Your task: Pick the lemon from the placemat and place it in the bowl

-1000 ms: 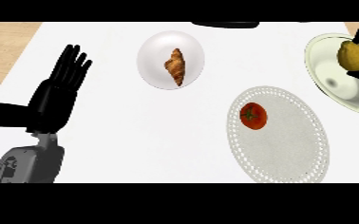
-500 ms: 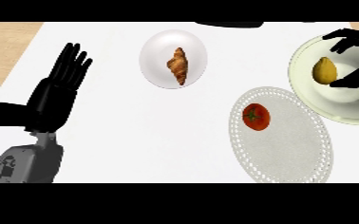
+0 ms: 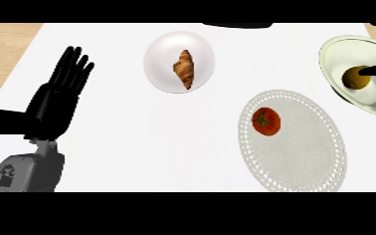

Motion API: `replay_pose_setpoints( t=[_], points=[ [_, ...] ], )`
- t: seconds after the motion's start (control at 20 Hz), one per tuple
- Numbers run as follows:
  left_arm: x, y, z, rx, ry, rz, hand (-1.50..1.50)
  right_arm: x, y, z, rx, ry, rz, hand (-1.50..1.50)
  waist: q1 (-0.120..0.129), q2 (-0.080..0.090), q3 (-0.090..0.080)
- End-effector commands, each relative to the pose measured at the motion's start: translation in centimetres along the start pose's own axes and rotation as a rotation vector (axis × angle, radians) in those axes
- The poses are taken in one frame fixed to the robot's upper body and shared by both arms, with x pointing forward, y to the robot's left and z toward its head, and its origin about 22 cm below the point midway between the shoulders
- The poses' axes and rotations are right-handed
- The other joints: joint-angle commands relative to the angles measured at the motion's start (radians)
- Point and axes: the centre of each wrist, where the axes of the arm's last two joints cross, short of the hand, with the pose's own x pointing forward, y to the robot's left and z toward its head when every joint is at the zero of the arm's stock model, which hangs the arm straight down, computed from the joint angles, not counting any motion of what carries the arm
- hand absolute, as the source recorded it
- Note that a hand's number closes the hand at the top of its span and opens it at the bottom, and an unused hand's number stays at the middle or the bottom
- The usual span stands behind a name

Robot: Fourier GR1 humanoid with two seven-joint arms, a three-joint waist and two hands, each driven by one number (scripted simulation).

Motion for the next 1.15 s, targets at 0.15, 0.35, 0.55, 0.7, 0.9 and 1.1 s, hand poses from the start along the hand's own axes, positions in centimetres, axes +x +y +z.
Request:
replay_pose_setpoints(
  t=[0.15, 0.35, 0.55, 0.7, 0.9, 1.1],
  points=[
    [-0.6, -0.4, 0.7, 0.015, 0.006, 0.009, 0.00, -0.1, -5.2, 3.8, -0.169, 0.025, -0.130, -1.50, -0.003, -0.001, 0.000],
    [-0.1, -0.2, 0.1, 0.010, 0.001, -0.008, 0.00, -0.6, -7.5, 6.6, -0.214, 0.057, -0.161, -1.50, -0.006, 0.006, 0.003],
    [0.9, -0.4, 0.0, -0.002, -0.022, 0.007, 0.00, -0.2, -10.2, 9.1, -0.226, 0.065, -0.169, -1.50, 0.000, 0.009, 0.007],
    [0.4, -0.2, 0.0, 0.007, -0.018, 0.000, 0.00, -0.8, -10.7, 10.6, -0.209, 0.084, -0.149, -1.50, -0.011, 0.013, 0.009],
    [0.6, 0.1, 0.2, 0.018, -0.021, 0.007, 0.00, -0.8, -11.9, 12.2, -0.178, 0.105, -0.161, -1.50, -0.015, 0.010, 0.010],
    [0.1, -0.1, 0.3, 0.022, -0.016, 0.007, 0.00, -1.3, -12.0, 13.1, -0.150, 0.115, -0.135, -1.50, -0.024, 0.012, 0.012]
  ],
)
